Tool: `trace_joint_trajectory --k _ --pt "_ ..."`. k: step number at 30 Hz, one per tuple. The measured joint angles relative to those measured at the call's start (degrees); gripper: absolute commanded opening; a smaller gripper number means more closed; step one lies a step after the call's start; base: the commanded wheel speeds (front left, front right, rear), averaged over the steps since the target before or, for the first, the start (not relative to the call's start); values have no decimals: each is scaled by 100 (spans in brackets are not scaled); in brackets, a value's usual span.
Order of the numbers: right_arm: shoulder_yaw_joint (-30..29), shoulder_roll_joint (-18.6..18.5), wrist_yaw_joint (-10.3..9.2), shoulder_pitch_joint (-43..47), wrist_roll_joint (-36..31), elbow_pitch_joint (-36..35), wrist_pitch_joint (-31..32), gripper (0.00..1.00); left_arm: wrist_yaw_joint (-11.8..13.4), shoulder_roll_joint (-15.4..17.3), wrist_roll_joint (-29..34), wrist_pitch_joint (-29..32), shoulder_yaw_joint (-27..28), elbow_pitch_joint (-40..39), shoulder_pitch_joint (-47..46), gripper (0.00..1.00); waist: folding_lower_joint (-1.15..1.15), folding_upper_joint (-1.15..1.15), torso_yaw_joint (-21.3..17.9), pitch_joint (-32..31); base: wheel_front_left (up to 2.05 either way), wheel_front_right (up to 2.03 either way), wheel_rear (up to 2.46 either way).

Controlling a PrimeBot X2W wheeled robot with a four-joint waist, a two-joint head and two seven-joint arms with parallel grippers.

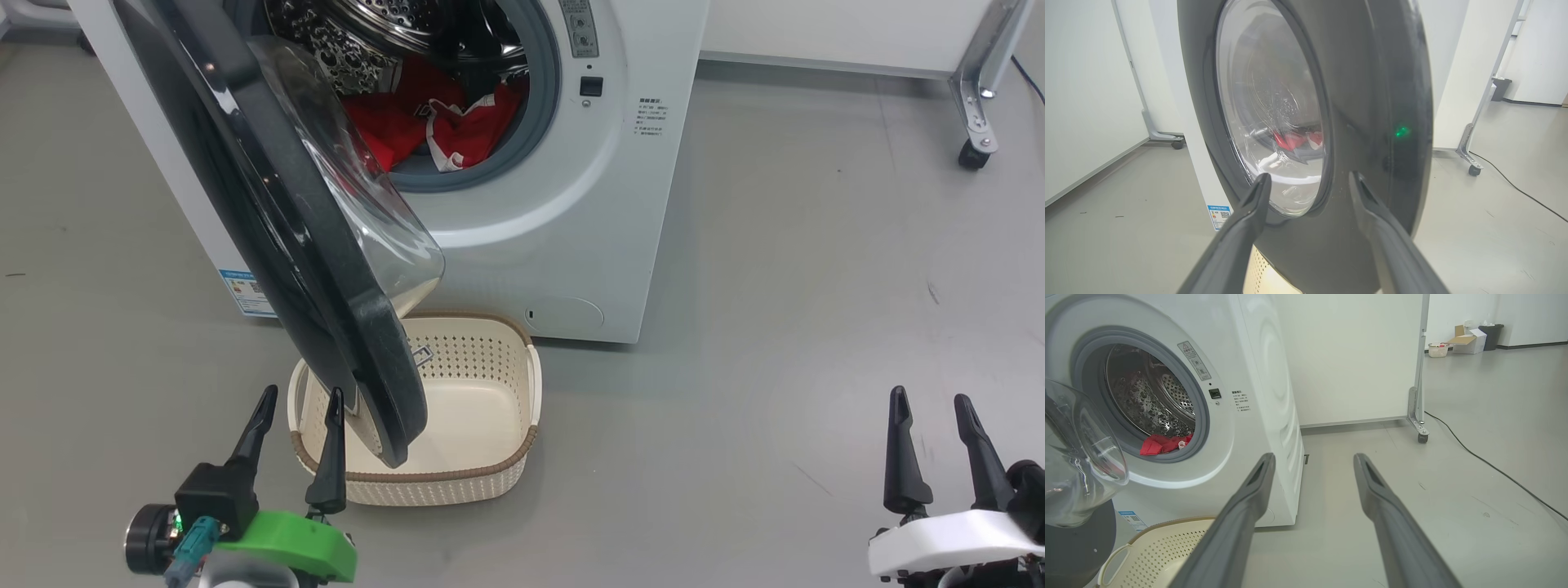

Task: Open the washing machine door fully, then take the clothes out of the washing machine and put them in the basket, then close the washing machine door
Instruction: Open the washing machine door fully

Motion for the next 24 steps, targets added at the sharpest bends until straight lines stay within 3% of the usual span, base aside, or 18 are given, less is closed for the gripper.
trace_joint_trajectory --k 24 --pt "-182 297 140 144 -202 -11 0 100 -44 0 0 0 -36 132 0 100 0 0 23 -20 0 0 0"
